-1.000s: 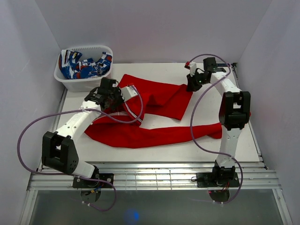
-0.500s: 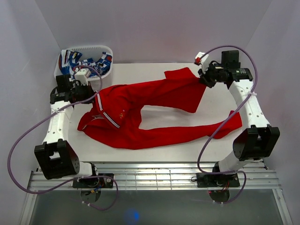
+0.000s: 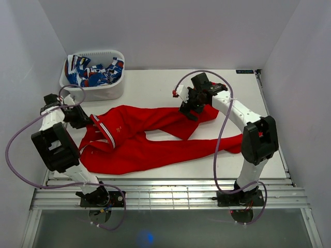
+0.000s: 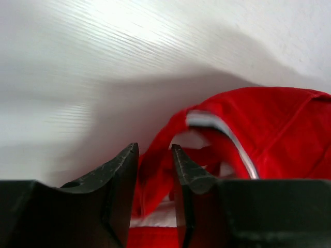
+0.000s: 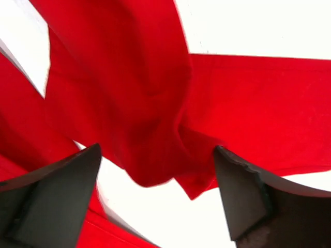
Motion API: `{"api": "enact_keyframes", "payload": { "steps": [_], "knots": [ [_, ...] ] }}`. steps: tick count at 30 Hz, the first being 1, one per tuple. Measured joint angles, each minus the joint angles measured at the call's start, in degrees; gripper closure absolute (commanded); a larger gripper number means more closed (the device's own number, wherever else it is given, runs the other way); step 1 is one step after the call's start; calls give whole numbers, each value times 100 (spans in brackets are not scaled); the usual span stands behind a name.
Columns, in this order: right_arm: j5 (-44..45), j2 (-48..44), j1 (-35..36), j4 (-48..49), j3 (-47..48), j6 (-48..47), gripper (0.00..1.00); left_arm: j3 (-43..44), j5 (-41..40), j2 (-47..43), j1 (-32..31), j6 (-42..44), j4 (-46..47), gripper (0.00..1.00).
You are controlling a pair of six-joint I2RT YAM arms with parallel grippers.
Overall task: Fold and stack the trousers
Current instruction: Flatten the trousers out
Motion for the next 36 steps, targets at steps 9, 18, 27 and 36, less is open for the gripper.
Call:
{"api": "enact_keyframes", "payload": {
  "steps": [9,18,27,36],
  "knots": [
    [-470,439,-1676,-168,1665,210,5,835,-407,155,404,400,-68,44],
    [-575,1519,-2389,79,1788,-1729,7,1086,278,160,404,1032,-590,44],
    [-1145,1558,-2892,1930,-109,-3545,2,1180,1335,144,393,1679,-1152,43],
    [-1821,3357,-2747,1303,2573,-3832,2,1180,1384,109,393,1729,-1303,43]
  ]
}}
